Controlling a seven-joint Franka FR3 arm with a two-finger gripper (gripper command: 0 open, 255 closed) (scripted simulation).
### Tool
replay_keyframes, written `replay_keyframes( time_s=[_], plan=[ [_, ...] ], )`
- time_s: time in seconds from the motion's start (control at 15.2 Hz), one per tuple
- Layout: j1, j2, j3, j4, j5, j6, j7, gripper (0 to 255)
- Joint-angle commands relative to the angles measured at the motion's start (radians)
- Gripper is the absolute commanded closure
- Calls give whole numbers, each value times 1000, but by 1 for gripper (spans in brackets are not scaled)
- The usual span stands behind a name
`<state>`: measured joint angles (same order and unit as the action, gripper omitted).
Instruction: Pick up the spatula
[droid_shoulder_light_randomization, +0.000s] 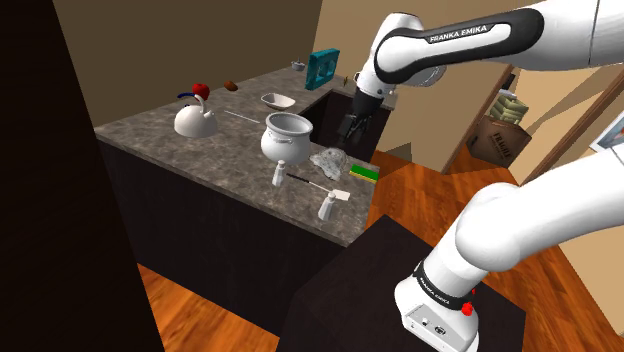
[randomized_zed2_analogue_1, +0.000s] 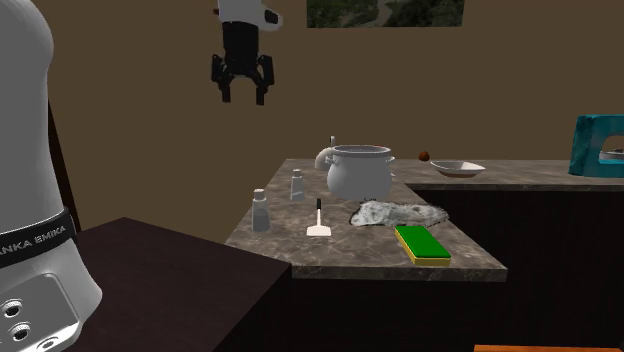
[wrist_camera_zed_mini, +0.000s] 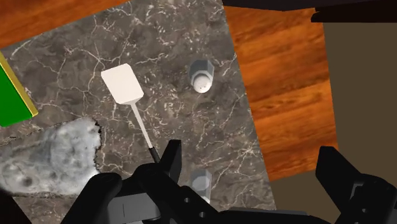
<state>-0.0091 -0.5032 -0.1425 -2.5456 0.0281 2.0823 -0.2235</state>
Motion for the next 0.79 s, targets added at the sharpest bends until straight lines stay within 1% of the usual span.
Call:
replay_keyframes(
  time_s=[0.0,0.2,0.4,0.73],
  plan=[
    [-2,62,-27,-7,-8,70,-54,0],
    [1,164,-60,-4,-8,169,-127,0],
    [6,277,-92,14,6,263,-207,0],
    [13,480,-131,77,71,399,-358,0]
  ],
)
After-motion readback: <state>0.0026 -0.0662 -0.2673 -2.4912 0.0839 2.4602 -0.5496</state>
